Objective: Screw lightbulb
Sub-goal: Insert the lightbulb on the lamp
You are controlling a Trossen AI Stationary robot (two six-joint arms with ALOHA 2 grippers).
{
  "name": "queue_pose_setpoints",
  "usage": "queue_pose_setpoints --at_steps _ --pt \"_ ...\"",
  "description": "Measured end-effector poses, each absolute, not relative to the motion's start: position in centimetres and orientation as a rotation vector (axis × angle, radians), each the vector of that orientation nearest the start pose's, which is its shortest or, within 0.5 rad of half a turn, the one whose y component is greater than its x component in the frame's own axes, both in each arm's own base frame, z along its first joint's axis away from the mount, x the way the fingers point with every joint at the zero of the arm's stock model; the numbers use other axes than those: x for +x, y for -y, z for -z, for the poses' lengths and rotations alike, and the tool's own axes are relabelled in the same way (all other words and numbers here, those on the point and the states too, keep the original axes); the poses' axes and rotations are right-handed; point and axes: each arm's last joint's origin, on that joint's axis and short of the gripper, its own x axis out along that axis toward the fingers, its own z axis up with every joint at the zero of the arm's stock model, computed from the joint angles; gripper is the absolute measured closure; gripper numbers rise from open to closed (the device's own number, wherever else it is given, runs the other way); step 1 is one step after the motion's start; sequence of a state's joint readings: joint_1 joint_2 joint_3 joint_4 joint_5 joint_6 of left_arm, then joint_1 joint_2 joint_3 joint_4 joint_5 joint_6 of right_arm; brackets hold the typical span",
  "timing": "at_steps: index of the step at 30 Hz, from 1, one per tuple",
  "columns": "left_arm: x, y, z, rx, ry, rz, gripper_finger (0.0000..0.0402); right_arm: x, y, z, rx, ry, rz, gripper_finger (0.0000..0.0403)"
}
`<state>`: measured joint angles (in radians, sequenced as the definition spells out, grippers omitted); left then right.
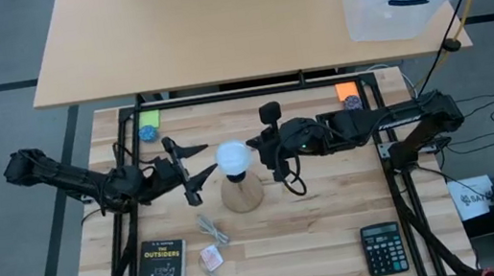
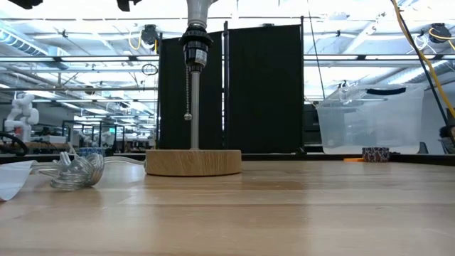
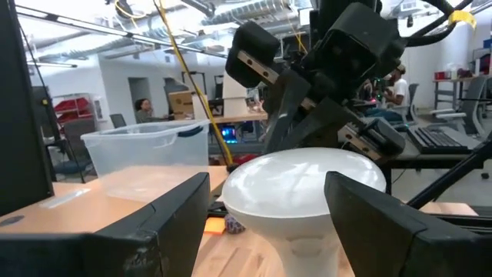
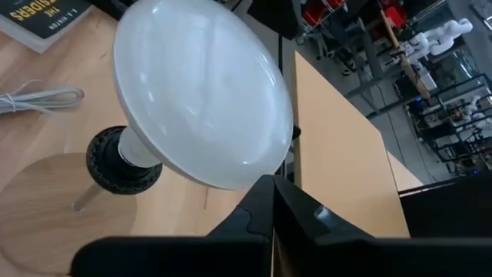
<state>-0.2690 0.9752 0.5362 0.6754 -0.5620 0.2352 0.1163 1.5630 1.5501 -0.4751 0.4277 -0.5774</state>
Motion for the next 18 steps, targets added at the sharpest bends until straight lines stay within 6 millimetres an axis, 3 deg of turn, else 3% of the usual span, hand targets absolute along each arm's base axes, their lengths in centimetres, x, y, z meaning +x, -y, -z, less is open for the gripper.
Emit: queue_pose_setpoints --at_steps 18 --pt "20.4 3.6 -28.9 0.141 0.11 -0.482 0.0138 34.3 -4.5 -38.0 -0.713 -0.539 0.105 0.0403"
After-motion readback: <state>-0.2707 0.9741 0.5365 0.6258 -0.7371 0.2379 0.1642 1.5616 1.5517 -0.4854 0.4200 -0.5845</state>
